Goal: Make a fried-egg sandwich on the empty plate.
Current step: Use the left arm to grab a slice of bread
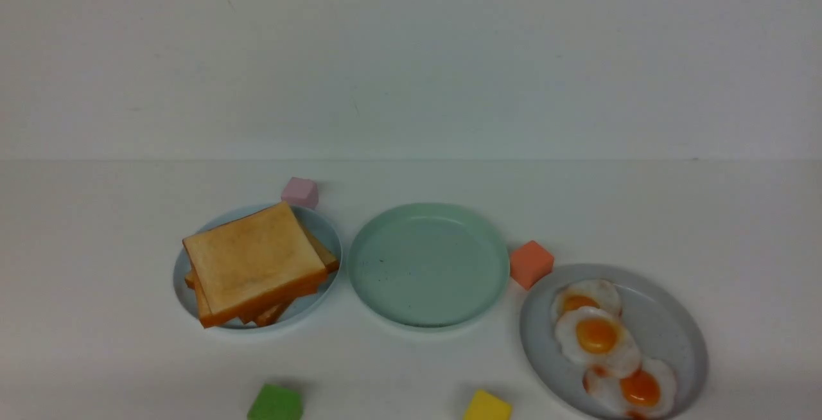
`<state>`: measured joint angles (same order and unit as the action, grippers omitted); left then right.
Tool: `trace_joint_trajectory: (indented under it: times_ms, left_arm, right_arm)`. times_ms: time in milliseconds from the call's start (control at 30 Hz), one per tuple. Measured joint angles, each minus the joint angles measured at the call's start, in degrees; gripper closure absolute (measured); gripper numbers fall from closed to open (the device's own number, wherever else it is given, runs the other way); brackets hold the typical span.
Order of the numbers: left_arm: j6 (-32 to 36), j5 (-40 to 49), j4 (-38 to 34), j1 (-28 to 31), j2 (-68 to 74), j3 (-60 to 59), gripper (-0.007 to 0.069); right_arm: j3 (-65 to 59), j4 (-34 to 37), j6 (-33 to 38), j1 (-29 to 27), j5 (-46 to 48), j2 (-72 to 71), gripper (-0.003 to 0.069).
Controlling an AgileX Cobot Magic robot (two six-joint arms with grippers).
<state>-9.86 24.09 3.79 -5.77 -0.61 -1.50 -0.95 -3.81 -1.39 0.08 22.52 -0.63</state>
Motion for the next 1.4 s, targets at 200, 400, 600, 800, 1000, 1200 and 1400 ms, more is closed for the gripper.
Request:
trace_joint_trajectory:
  times_ms: [200, 400, 600, 800, 1000, 1200, 1400]
  left_arm:
    - [0.00, 0.00, 0.01, 0.00, 0.00, 0.00, 0.0386]
    - [0.00, -0.26, -0.11, 0.00, 0.00, 0.00, 0.0386]
    - [0.00, -3.30, -2.03, 0.00, 0.00, -0.13, 0.0386]
    - [0.00, -5.27, -2.18, 0.00, 0.00, -0.13, 0.0386]
    - [0.12, -7.26, -1.96, 0.00, 0.00, -0.13, 0.0386]
    - [0.12, -17.87, -1.55, 0.00, 0.00, -0.23, 0.0386]
    - [-4.12, -35.70, -3.26, 0.00, 0.00, -0.30, 0.0386]
  right_arm:
    - [0.00, -0.26, 0.00, 0.00, 0.00, 0.00, 0.0418]
    - [0.00, -1.31, 0.00, 0.00, -0.79, 0.00, 0.0418]
    - [-0.57, -1.46, 0.00, 0.00, -6.88, 0.00, 0.0418]
    - [-0.57, -1.27, 0.01, 0.00, -18.30, 0.00, 0.0418]
    - [-0.57, -1.27, 0.01, 0.00, -23.01, 0.00, 0.0418]
    - [-0.57, 0.23, -5.10, 0.00, -27.71, 0.00, 0.0418]
    - [-0.27, 1.08, -19.22, 0.00, -40.20, 0.19, 0.0418]
